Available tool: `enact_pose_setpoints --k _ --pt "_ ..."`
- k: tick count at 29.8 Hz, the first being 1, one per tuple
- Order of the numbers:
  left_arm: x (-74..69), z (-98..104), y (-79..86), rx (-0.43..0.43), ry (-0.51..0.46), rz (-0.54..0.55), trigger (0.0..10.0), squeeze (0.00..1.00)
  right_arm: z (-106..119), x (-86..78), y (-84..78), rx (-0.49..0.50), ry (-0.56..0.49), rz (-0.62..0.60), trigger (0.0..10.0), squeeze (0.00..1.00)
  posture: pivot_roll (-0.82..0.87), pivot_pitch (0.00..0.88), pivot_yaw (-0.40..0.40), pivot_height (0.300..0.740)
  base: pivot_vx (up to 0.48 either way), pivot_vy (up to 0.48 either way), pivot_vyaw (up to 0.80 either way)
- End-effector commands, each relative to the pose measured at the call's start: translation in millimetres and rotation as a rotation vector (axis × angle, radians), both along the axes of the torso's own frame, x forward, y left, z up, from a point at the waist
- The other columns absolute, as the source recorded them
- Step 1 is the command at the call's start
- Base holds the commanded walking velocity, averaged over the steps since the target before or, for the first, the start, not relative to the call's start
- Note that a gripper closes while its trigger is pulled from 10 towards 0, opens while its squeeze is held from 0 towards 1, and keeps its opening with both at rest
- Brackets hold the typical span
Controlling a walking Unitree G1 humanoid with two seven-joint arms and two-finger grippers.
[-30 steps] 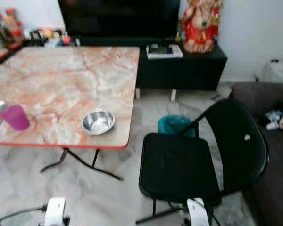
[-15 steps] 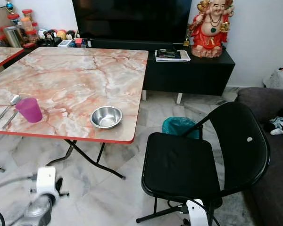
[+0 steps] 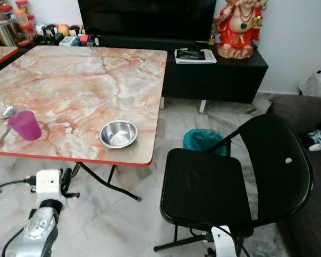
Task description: Setting the table
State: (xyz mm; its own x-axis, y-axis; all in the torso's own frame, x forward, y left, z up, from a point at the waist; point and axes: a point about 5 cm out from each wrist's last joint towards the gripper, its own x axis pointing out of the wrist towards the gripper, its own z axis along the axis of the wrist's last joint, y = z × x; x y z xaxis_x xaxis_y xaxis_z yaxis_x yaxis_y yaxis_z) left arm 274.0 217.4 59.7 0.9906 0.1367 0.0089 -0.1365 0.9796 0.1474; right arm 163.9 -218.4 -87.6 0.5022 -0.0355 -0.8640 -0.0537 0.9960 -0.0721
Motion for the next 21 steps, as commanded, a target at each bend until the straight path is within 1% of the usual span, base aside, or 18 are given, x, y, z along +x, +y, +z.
enact_pose_setpoints --k 1,2,3,4,5,6,7,8,11,15,21 --pt "17.3 23.9 -0.4 0.005 -0.061 -0.008 10.0 0.00 0.4 0.3 -1.1 -0.003 -0.003 0.004 10.0 0.00 0.02 0.000 -0.030 0.740 0.000 0.000 0.00" --pt "29.5 38.2 -4.3 -0.006 -0.096 -0.029 10.0 0.00 0.5 0.4 -0.9 0.000 -0.005 0.004 10.0 0.00 0.02 0.000 -0.029 0.740 0.000 0.000 0.00" --pt "38.7 47.5 -8.8 -0.016 -0.116 -0.051 10.0 0.00 0.7 0.8 -0.7 0.002 -0.010 0.002 10.0 0.00 0.02 0.000 -0.028 0.740 0.000 0.000 0.00" --pt "38.7 47.5 -8.8 -0.016 -0.116 -0.051 10.0 0.00 0.7 0.8 -0.7 0.002 -0.010 0.002 10.0 0.00 0.02 0.000 -0.028 0.740 0.000 0.000 0.00" --pt "48.6 58.7 -15.3 -0.025 -0.138 -0.078 10.0 0.00 0.7 1.0 -0.3 0.006 -0.016 -0.007 10.0 0.00 0.01 0.000 -0.024 0.740 0.000 0.000 0.00" --pt "55.5 65.4 -20.7 -0.043 -0.145 -0.094 10.0 0.00 0.8 1.1 0.0 0.007 -0.019 -0.010 10.0 0.00 0.01 0.000 -0.022 0.740 0.000 0.000 0.00" --pt "55.5 65.4 -20.7 -0.043 -0.145 -0.094 10.0 0.00 0.8 1.1 0.0 0.007 -0.019 -0.010 10.0 0.00 0.01 0.000 -0.022 0.740 0.000 0.000 0.00" --pt "60.7 69.6 -25.5 -0.051 -0.149 -0.104 10.0 0.00 0.8 1.2 0.2 0.008 -0.020 -0.011 10.0 0.00 0.01 0.000 -0.019 0.740 0.000 0.000 0.00" --pt "68.3 74.4 -31.4 -0.065 -0.156 -0.101 10.0 0.00 0.6 1.2 1.1 0.013 -0.023 -0.015 10.0 0.00 0.00 0.000 -0.015 0.740 0.000 0.000 0.00" --pt "73.7 80.3 -37.5 -0.089 -0.161 -0.107 10.0 0.00 0.5 0.9 1.1 0.012 -0.024 -0.017 10.0 0.00 0.00 0.000 -0.015 0.740 0.000 0.000 0.00" --pt "74.8 82.3 -40.3 -0.107 -0.158 -0.116 10.0 0.00 0.3 0.1 1.0 0.011 -0.026 -0.015 10.0 0.00 0.00 0.000 -0.012 0.740 0.040 0.000 0.00"
